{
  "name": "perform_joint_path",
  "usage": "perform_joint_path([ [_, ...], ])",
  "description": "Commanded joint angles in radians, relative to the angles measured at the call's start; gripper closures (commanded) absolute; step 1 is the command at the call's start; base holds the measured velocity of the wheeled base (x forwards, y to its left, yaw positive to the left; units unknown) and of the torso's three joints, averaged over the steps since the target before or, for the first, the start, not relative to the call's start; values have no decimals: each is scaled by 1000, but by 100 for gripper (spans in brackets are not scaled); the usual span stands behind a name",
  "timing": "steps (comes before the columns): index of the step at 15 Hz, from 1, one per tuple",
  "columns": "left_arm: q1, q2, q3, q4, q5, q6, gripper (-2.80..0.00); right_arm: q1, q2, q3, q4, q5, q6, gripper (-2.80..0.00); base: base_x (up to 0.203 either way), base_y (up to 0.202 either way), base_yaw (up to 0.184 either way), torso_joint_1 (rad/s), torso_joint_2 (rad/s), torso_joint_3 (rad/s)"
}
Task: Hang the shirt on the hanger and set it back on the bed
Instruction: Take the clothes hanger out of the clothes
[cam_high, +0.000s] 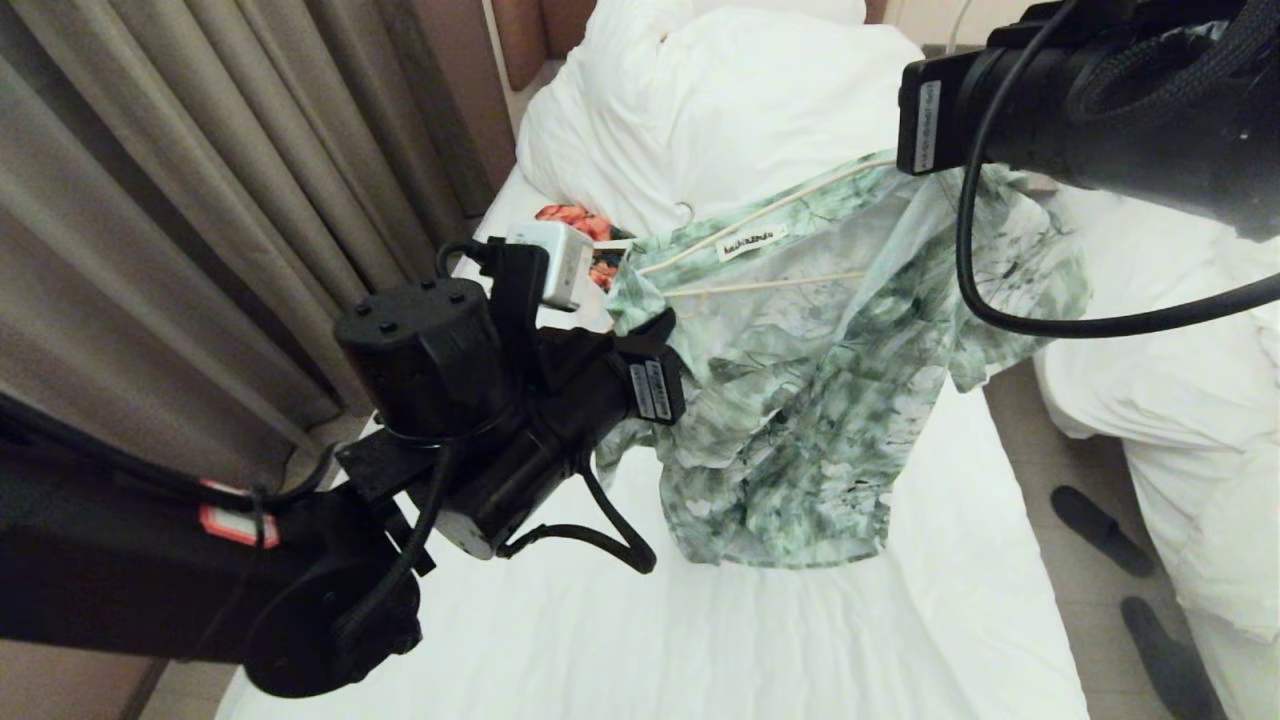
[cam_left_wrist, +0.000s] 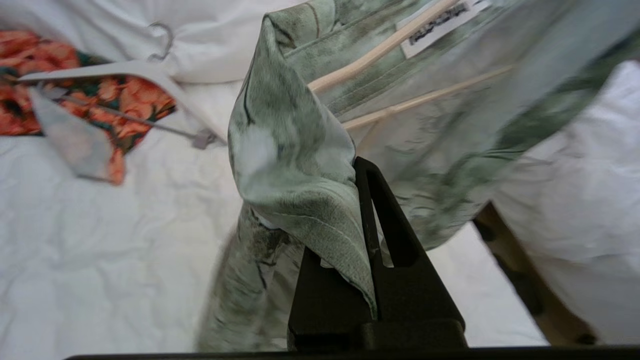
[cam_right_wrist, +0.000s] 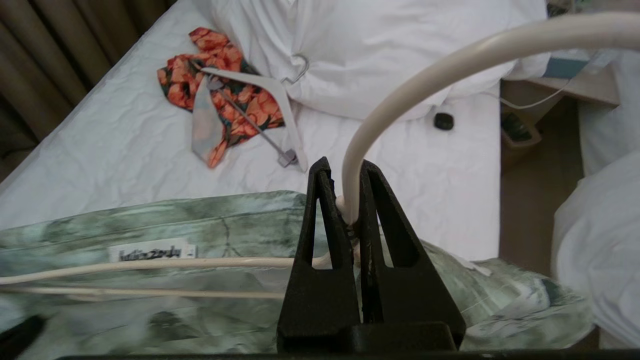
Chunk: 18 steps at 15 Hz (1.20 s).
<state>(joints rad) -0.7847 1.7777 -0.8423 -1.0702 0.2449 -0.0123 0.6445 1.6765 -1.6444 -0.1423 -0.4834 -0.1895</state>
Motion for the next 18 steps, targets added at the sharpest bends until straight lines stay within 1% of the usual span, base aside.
perform_joint_path([
  [1, 25, 63, -24, -7, 16, 7, 0, 6, 6, 6, 1, -1, 11, 0, 0, 0, 0, 0, 0, 0],
  [3, 141, 63, -61, -8, -2, 9, 0, -8, 1, 18, 4, -4, 17, 0, 0, 0, 0, 0, 0, 0],
  [5, 246, 7, -78, -5, -65, 5, 0, -34, -2, 21, 3, -4, 15, 0, 0, 0, 0, 0, 0, 0],
  [6, 278, -23, -83, -4, -94, 3, 0, -45, -3, 23, 4, -3, 13, 0, 0, 0, 0, 0, 0, 0],
  [7, 301, -49, -86, -3, -108, 2, 0, -54, -4, 23, 4, -3, 10, 0, 0, 0, 0, 0, 0, 0],
  [10, 359, -71, -114, -2, -113, -1, 0, -60, -20, 43, 7, -1, 6, 0, 0, 0, 0, 0, 0, 0],
  [12, 355, -65, -113, 6, -113, -5, 0, -61, -23, 47, 2, -1, 2, 0, 0, 0, 0, 0, 0, 0],
  [13, 333, -58, -109, 11, -113, -6, 0, -60, -21, 46, -2, 0, 4, 0, 0, 0, 0, 0, 0, 0],
  [15, 254, -31, -88, 15, -95, -6, 0, -55, -17, 43, -4, 0, 6, 0, 0, 0, 0, 0, 0, 0],
  [17, 173, 15, -78, 15, -47, -4, 0, -52, -12, 43, -6, 0, 26, 0, 0, 0, 0, 0, 0, 0],
  [18, 136, 37, -76, 15, -17, -3, 0, -48, -7, 44, -8, 0, 49, 0, 0, 0, 0, 0, 0, 0],
])
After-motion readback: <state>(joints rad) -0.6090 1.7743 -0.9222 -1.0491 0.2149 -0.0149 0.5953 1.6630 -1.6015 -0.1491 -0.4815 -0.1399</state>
